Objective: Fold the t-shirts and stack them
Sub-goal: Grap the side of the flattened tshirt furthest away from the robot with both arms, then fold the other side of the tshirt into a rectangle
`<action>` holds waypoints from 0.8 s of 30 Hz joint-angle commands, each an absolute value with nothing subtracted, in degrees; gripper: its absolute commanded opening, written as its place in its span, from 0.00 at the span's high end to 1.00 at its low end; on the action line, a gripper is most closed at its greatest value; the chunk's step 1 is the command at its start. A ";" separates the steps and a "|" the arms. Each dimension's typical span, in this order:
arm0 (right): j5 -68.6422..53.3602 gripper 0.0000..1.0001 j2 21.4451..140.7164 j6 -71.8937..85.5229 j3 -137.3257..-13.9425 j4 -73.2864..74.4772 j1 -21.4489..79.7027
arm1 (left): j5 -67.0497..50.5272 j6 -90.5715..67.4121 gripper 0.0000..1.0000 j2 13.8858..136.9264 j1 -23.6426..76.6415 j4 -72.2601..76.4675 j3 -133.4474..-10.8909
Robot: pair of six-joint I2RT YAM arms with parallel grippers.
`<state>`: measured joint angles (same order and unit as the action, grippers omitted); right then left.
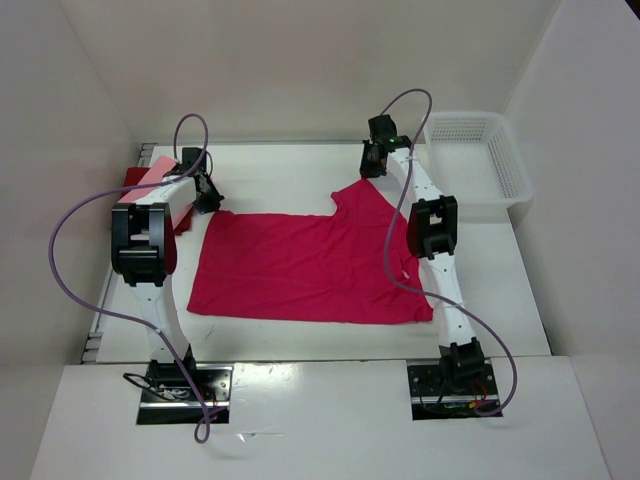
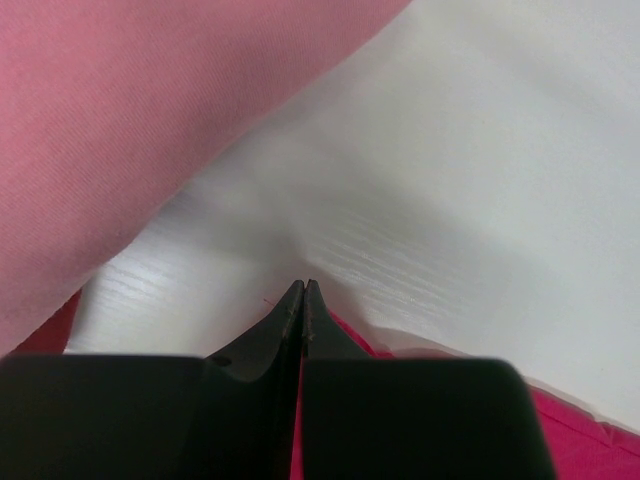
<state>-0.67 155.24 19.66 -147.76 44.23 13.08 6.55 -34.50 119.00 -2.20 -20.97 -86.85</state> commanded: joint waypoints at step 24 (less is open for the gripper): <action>-2.64 1.00 97.51 22.06 -80.99 34.89 11.43 | 1.58 -33.57 1.00 102.57 -6.24 -20.57 -74.81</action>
